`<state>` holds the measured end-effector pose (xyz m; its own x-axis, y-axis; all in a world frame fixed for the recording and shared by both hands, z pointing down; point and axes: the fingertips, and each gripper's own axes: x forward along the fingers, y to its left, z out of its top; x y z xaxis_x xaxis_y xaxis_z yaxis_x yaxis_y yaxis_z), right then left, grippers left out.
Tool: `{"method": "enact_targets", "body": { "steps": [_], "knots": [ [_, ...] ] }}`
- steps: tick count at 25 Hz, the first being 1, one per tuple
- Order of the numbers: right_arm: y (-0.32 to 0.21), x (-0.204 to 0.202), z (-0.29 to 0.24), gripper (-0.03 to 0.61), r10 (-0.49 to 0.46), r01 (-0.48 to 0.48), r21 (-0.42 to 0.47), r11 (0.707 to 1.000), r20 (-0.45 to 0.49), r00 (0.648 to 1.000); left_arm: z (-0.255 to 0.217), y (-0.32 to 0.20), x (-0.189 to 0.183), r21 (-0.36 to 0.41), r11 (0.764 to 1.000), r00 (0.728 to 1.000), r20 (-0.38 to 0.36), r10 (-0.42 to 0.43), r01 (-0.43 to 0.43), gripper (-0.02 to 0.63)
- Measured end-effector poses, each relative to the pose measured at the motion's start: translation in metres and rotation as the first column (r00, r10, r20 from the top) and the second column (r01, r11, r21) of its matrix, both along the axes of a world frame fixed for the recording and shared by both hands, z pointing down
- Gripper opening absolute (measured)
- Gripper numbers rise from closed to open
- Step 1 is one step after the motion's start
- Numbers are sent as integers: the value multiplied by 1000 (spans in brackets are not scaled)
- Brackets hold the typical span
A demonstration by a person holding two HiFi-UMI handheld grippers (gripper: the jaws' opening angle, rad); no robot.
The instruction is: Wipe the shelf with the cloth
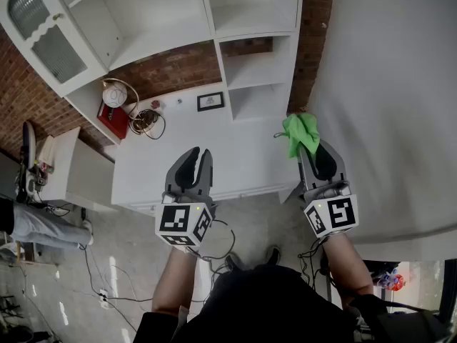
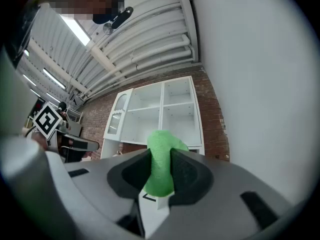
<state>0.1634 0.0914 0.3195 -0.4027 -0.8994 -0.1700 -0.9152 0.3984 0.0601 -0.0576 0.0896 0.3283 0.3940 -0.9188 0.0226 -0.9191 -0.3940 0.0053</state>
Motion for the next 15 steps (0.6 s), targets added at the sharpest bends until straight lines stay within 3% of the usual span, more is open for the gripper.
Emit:
{"method": "enact_targets", "body": {
  "steps": [15],
  "knots": [
    [7, 41, -5, 100, -74, 73, 29, 997, 43, 996, -6, 9, 37, 26, 998, 998, -9, -64, 64, 77]
  ]
}}
